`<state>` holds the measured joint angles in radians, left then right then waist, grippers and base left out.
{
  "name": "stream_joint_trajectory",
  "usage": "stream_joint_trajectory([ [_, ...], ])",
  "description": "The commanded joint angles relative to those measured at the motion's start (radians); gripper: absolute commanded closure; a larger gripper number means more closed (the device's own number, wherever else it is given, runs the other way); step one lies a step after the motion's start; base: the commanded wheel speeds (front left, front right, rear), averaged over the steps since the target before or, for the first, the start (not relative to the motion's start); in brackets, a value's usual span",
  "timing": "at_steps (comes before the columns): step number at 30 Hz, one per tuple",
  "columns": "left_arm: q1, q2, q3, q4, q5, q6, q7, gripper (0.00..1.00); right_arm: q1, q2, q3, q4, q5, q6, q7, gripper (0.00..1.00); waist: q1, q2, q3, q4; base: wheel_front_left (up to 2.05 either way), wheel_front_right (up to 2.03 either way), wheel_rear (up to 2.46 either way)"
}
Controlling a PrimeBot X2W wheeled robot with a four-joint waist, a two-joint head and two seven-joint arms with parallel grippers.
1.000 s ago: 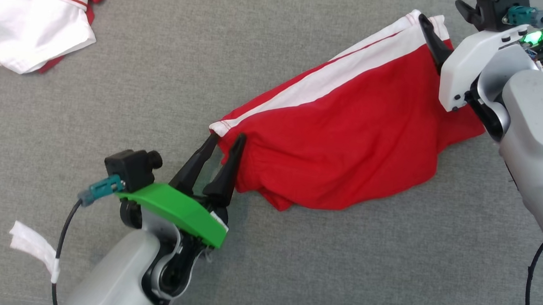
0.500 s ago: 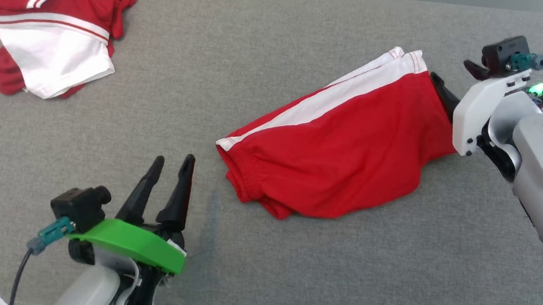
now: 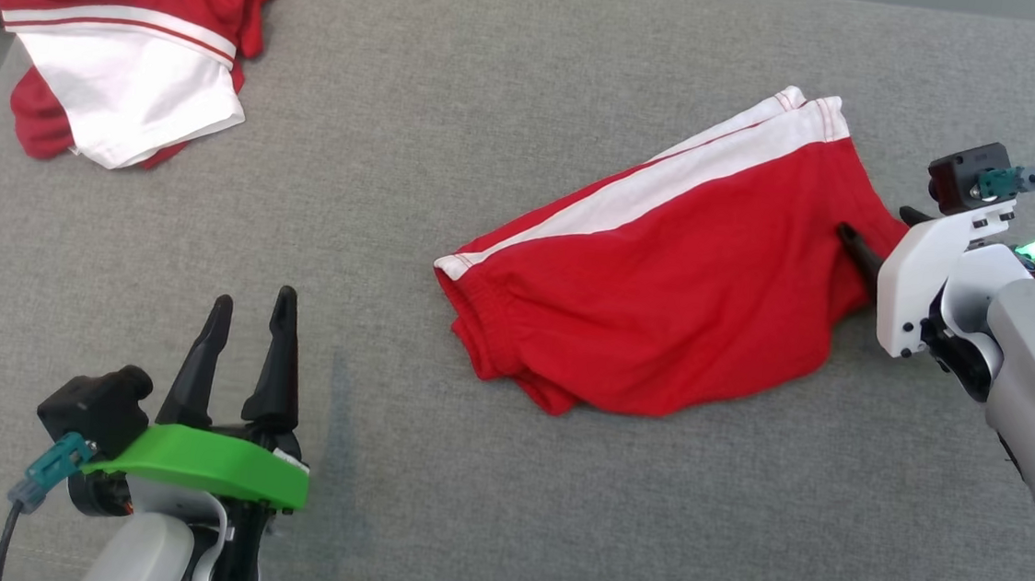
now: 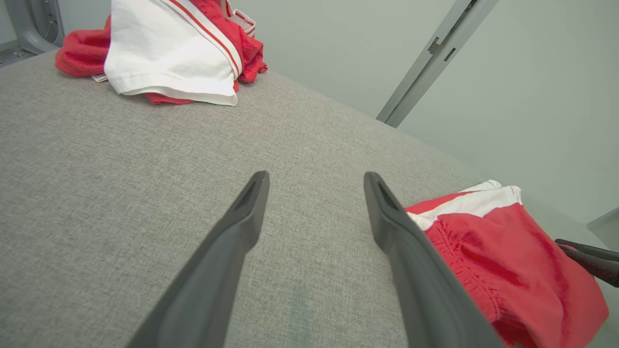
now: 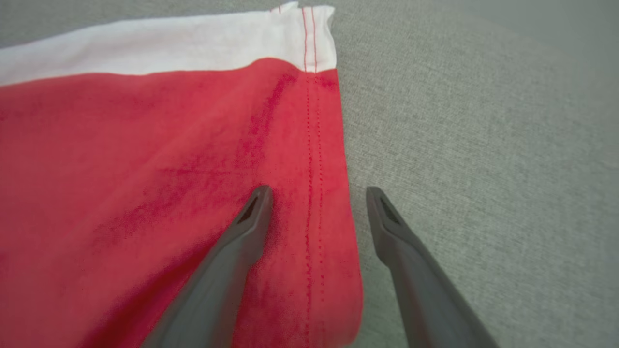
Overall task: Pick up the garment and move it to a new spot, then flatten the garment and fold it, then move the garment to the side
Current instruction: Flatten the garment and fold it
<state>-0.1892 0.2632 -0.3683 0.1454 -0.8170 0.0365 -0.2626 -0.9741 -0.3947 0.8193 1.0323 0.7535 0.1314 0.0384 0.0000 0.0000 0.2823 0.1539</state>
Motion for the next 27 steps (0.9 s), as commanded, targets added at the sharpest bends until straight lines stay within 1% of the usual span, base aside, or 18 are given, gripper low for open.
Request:
stream_joint_trajectory([
  [1, 0.017, -0.009, 0.018, 0.006, 0.014, -0.01, -0.003, 0.0, 0.014, 0.0, 0.004, 0.012, 0.01, -0.001, 0.007, 0.0, 0.0, 0.0, 0.009, 0.009, 0.0, 0.0, 0.0],
  [4, 0.022, -0.037, 0.05, 0.015, 0.042, -0.028, -0.002, 0.0, 0.028, 0.011, 0.016, 0.022, 0.021, -0.001, 0.014, 0.0, 0.0, 0.0, 0.012, 0.013, 0.0, 0.0, 0.0],
  [5, 0.023, -0.044, 0.059, 0.017, 0.049, -0.032, -0.002, 0.0, 0.031, 0.015, 0.02, 0.023, 0.025, -0.001, 0.016, 0.11, 0.0, 0.0, 0.012, 0.014, 0.0, 0.0, 0.0],
  [6, 0.023, -0.051, 0.068, 0.02, 0.056, -0.04, -0.002, 0.0, 0.034, 0.021, 0.024, 0.021, 0.028, -0.001, 0.016, 0.44, 0.0, 0.0, 0.013, 0.014, 0.0, 0.0, 0.0],
  [7, 0.024, -0.056, 0.075, 0.024, 0.061, -0.046, -0.002, 0.0, 0.034, 0.025, 0.028, 0.02, 0.032, -0.001, 0.013, 0.52, 0.0, 0.0, 0.013, 0.013, 0.0, 0.0, 0.0],
  [8, 0.026, -0.062, 0.082, 0.027, 0.07, -0.052, -0.002, 0.0, 0.034, 0.03, 0.032, 0.02, 0.034, -0.001, 0.011, 0.71, 0.0, 0.0, 0.013, 0.012, 0.0, 0.0, 0.0],
  [10, 0.024, -0.074, 0.094, 0.032, 0.085, -0.063, -0.002, 0.0, 0.031, 0.041, 0.039, 0.022, 0.04, -0.001, 0.005, 0.87, 0.0, 0.0, 0.014, 0.01, 0.0, 0.0, 0.0],
  [11, 0.022, -0.078, 0.097, 0.034, 0.093, -0.066, -0.002, 0.0, 0.029, 0.048, 0.041, 0.024, 0.042, -0.001, 0.0, 0.98, 0.0, 0.0, 0.014, 0.008, 0.0, 0.0, 0.0],
  [12, 0.018, -0.083, 0.102, 0.035, 0.103, -0.072, -0.002, 0.0, 0.024, 0.054, 0.043, 0.027, 0.042, -0.001, -0.01, 1.0, 0.0, 0.0, 0.015, 0.007, 0.0, 0.0, 0.0],
  [15, 0.003, -0.091, 0.114, 0.042, 0.132, -0.083, -0.002, 0.0, 0.009, 0.067, 0.039, 0.036, 0.047, -0.001, -0.05, 1.0, 0.0, 0.0, 0.012, -0.001, 0.0, 0.0, 0.0],
  [19, -0.009, -0.107, 0.127, 0.058, 0.167, -0.099, -0.002, 0.0, -0.008, 0.091, 0.021, 0.054, 0.058, -0.001, -0.12, 1.0, 0.0, 0.0, -0.006, -0.027, 0.0, 0.0, 0.0],
  [24, -0.016, -0.119, 0.146, 0.081, 0.196, -0.117, -0.002, 0.0, 0.014, 0.11, -0.005, 0.069, 0.087, -0.001, -0.199, 1.0, 0.0, 0.0, -0.04, -0.08, 0.0, 0.0, 0.0],
  [27, -0.011, -0.124, 0.16, 0.09, 0.214, -0.125, -0.002, 0.0, 0.048, 0.121, -0.02, 0.063, 0.114, -0.001, -0.235, 1.0, 0.0, 0.0, -0.065, -0.125, 0.0, 0.0, 0.0],
])
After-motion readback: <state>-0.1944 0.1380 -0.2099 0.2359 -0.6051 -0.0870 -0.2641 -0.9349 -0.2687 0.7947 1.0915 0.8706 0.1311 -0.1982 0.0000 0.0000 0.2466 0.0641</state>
